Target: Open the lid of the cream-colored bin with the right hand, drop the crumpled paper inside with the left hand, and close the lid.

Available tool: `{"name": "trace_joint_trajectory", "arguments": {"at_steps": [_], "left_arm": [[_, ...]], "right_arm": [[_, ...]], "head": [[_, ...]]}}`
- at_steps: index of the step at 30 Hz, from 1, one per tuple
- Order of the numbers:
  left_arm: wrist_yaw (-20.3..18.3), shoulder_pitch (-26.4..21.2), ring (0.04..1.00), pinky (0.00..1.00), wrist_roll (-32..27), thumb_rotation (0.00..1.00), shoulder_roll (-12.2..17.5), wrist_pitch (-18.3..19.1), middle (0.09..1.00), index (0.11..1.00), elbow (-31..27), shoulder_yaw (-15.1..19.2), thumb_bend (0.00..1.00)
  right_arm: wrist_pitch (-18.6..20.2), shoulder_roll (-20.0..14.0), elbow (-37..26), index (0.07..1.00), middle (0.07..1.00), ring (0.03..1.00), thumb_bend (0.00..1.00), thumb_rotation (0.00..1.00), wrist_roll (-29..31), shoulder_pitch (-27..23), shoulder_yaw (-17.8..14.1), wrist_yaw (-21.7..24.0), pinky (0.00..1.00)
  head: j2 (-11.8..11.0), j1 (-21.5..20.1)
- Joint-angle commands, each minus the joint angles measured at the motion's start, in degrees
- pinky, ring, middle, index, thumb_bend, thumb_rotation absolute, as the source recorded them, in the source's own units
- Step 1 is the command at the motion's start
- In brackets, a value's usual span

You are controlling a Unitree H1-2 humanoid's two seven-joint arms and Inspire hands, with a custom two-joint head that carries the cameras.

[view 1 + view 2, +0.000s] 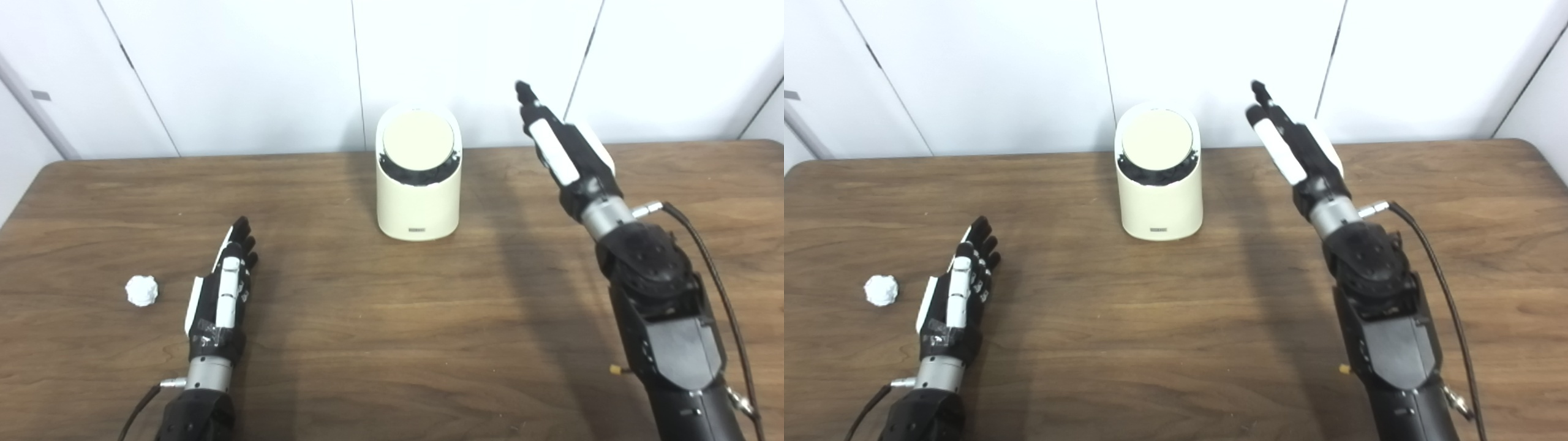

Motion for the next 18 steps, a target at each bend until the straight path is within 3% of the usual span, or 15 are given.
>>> {"name": "trace_joint_trajectory", "arguments": {"at_steps": [1, 8, 14, 18], "left_arm": [[0.47, 1.97, 1.0, 1.0, -0.14, 0.85, -1.92, -0.98, 1.0, 0.988, 1.71, -1.08, 0.46], [0.64, 1.6, 1.0, 1.0, 0.14, 0.82, -2.22, -1.44, 1.0, 0.989, 2.72, -1.13, 0.46], [0.74, 1.44, 1.0, 1.0, -0.01, 0.81, -2.64, -1.05, 1.0, 0.996, 2.75, -1.15, 0.45], [0.54, 1.28, 1.0, 1.0, -0.36, 0.81, -2.79, -0.98, 1.0, 0.992, 2.82, -1.2, 0.44]], "right_arm": [[0.04, -0.92, -0.47, 0.977, 1.0, 0.996, 0.64, 1.0, -1.47, -3.48, 0.49, 0.42, 1.0], [2.94, -1.85, 0.73, 0.948, 0.978, 0.966, 0.69, 1.0, -7.39, -6.76, 3.67, 0.22, 0.95], [2.16, -2.38, 3.5, 0.952, 0.959, 0.94, 0.6, 1.0, -11.01, -9.03, 5.86, 0.87, 0.89], [2.27, -2.62, 5.0, 0.964, 0.957, 0.939, 0.61, 1.0, -13.51, -10.68, 7.38, 1.46, 0.89]], "head": [[0.08, -0.01], [-0.2, -0.02], [-0.49, 0.0], [-0.55, 0.05]]}}
